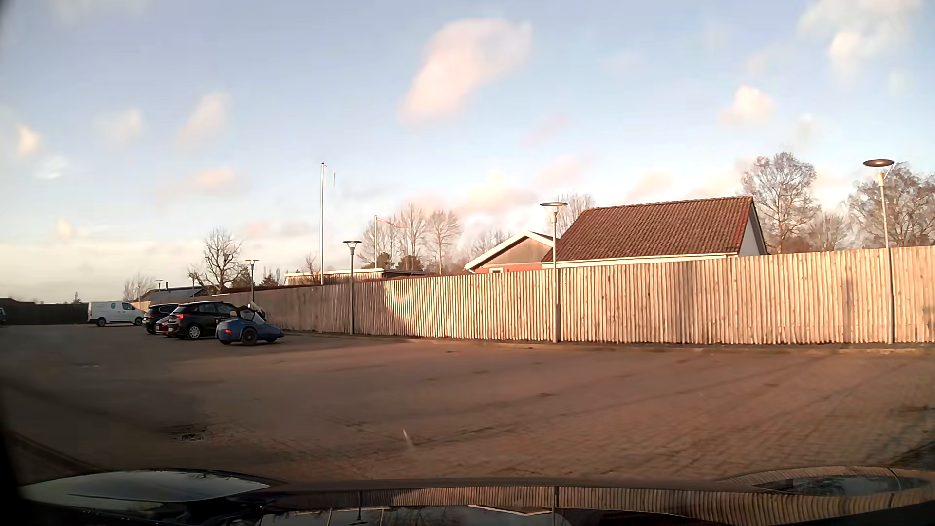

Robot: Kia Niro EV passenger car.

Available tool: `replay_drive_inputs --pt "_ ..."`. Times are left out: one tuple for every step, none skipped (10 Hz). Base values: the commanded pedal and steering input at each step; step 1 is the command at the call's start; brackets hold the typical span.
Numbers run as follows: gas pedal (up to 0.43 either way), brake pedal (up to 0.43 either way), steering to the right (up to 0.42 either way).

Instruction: Follow the waypoints while adhering to traffic rules and regulations

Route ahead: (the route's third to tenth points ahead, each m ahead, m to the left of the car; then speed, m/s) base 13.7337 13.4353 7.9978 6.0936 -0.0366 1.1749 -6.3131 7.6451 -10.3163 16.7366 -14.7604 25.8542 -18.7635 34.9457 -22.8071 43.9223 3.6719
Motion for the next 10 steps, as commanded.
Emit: replay_drive_inputs --pt "0.13 0.0 -0.209" --pt "0.157 0.0 -0.207" --pt "0.157 0.0 -0.2" --pt "0.138 0.0 -0.193" --pt "0.138 0.0 -0.19" --pt "0.138 0.0 -0.184" --pt "0.13 0.0 -0.182" --pt "0.118 0.0 -0.184" --pt "0.118 0.0 -0.189" --pt "0.118 0.0 -0.201"
